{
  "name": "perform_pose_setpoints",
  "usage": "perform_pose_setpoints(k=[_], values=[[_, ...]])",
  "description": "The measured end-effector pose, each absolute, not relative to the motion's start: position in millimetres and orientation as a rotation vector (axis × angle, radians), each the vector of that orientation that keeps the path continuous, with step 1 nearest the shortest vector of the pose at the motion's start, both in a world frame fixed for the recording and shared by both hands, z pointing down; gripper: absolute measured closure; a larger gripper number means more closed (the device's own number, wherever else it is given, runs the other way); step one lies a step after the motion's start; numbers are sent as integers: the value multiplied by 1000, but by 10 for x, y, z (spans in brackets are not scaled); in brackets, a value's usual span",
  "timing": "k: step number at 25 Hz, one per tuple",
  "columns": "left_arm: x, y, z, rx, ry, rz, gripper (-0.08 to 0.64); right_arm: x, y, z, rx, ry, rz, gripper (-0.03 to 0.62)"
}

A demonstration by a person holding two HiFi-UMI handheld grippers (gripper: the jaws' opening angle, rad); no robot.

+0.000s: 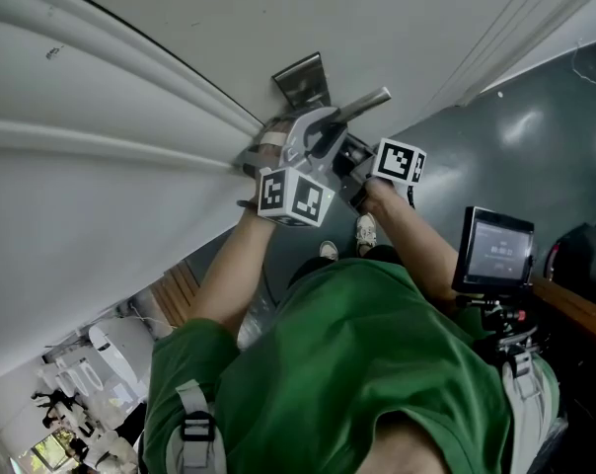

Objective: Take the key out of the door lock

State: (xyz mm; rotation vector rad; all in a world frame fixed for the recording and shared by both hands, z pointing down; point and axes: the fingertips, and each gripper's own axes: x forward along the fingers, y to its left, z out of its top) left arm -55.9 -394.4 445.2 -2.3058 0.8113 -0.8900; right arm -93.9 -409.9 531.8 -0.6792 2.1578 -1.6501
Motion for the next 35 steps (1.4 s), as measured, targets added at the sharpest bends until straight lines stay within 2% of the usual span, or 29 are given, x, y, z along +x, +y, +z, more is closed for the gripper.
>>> perform_pose_setpoints(k=[3, 30, 35], values=[[-558, -3949, 4446, -2306, 813, -890, 439, -906, -4060, 5417, -734, 2056, -1779, 560], [-598, -4077, 4528, -2312, 817, -880, 439, -776, -3911, 5552, -747, 2066, -1809, 569], [-495, -3881, 4314, -2298, 819, -877, 439, -672, -3730, 5315, -720, 2088, -1767, 569]])
